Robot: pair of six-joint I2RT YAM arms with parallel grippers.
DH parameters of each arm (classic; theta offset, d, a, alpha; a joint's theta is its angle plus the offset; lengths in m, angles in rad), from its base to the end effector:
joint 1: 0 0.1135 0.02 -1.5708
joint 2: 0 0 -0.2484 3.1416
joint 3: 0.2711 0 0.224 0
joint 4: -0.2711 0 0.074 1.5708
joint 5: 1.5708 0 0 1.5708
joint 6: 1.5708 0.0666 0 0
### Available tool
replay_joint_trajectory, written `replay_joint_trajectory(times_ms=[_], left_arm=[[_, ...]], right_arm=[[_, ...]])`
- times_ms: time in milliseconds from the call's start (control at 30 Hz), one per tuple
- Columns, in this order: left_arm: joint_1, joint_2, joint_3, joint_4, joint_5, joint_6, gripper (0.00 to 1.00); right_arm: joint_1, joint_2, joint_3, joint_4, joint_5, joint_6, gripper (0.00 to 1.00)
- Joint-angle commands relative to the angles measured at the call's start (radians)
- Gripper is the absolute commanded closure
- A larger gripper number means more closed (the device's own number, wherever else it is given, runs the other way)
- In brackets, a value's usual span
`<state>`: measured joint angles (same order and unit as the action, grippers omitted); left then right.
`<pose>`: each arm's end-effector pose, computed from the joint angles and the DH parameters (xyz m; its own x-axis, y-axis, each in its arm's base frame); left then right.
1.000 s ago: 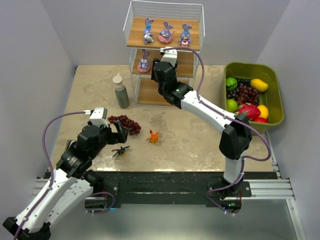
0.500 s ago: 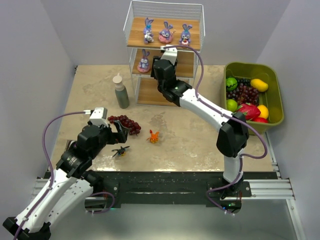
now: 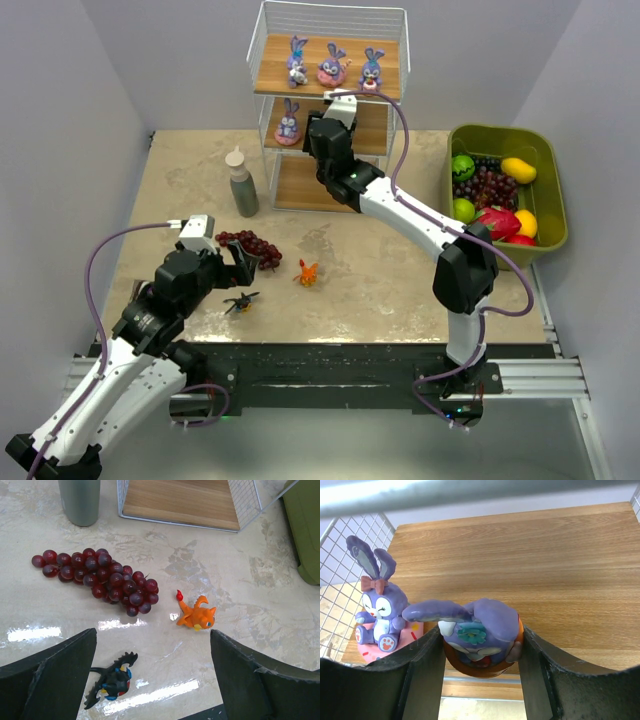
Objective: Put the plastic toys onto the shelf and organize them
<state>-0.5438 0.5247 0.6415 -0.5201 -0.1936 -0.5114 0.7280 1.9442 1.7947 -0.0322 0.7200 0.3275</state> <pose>0.1269 -0.0618 0.2680 -0.4672 -0.2787 -0.8391 0.1464 0.9115 -0.3843 0.3689 0.2700 0.3495 -0.1329 0.2055 -0.9696 0.0282 0.9787 0.2036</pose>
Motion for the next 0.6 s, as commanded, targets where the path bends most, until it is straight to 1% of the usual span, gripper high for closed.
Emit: replay_joint_trajectory(times_ms=[0,67,333,567], left_arm=[[0.001,0.006,-0.005,0.038,-0.001,0.02,0.0],[0.001,0.008,-0.003,0.04,-0.003,0.02,0.0],[0.001,0.011,-0.005,0.038,-0.001,0.02,0.0],[0.001,0.018,-0.003,0.038,-0.001,0.024,0.0]], right_arm=[[-0.013,0.029,-0.004,0.028,0.029,0.002,0.45],[-0.013,0.035,-0.004,0.028,0.029,0.005,0.42],[-0.016,0.038,-0.018,0.066,0.027,-0.007,0.33],[-0.015,0.007,-0.054,0.104,0.007,-0.015,0.25]])
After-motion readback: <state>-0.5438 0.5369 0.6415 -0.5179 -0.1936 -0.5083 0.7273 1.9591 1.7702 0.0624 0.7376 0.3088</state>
